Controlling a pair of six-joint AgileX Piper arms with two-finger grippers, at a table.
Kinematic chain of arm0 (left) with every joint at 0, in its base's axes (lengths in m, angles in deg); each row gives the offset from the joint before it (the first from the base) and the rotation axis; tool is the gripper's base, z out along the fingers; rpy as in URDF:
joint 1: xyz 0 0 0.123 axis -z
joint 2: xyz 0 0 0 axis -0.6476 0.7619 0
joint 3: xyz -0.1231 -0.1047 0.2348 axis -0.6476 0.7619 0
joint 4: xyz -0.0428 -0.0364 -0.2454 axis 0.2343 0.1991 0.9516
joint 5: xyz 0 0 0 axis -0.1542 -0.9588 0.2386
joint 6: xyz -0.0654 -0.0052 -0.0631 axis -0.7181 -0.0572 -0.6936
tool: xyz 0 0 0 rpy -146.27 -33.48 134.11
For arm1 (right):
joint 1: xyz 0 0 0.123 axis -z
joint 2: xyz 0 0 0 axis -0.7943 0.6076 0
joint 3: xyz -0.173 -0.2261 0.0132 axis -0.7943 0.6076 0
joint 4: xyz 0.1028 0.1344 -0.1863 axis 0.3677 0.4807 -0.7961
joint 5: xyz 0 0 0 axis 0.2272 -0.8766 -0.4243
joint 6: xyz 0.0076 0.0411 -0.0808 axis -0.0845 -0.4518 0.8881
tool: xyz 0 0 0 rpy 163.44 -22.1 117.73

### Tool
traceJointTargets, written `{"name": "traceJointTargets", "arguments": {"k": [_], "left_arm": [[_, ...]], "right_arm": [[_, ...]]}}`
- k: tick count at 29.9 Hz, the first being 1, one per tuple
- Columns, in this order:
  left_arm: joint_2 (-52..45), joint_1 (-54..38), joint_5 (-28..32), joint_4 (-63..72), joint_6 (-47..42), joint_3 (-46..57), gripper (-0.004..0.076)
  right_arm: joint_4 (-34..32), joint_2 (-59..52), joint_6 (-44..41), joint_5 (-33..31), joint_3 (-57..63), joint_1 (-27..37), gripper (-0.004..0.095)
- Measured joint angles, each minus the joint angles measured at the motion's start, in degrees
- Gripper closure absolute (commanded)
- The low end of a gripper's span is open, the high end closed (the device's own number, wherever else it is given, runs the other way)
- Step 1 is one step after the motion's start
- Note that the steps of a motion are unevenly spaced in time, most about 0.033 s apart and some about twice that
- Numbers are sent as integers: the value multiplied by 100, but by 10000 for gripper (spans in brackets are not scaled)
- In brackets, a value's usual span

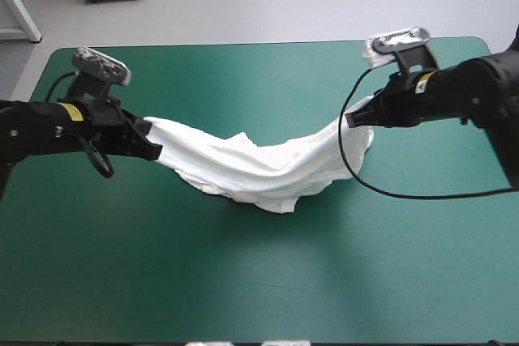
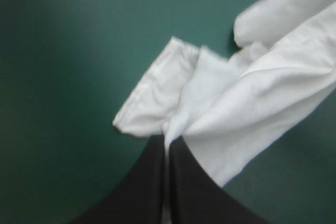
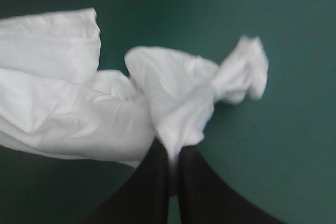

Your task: Fold the cloth

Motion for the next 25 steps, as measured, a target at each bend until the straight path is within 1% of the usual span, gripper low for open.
{"name": "traceJointTargets", "arguments": {"k": [5,9,14,17,20,25], "left_arm": [[-153,0,-2,204,0,-1496,734],[-176,0,-2,222,0,-2533,734],[-196,0,15,563,103,-3699,734],[-237,0,77,798,191,-4328,734],[-359,0,198,954,247,-4857,734],[-698,0,315,1200,267,-5158,734]], "right_arm": [[-6,-493,-44,-10,-1328,0,921],[-6,-569,-44,-12,-2642,0,921],[42,-637,-44,-5,-3859,0,921],[252,-737,-44,6,-4255,0,921],[596,-915,-16,12,-4384,0,921],[1111,-1117,49,12,-4404,0,921]]}}
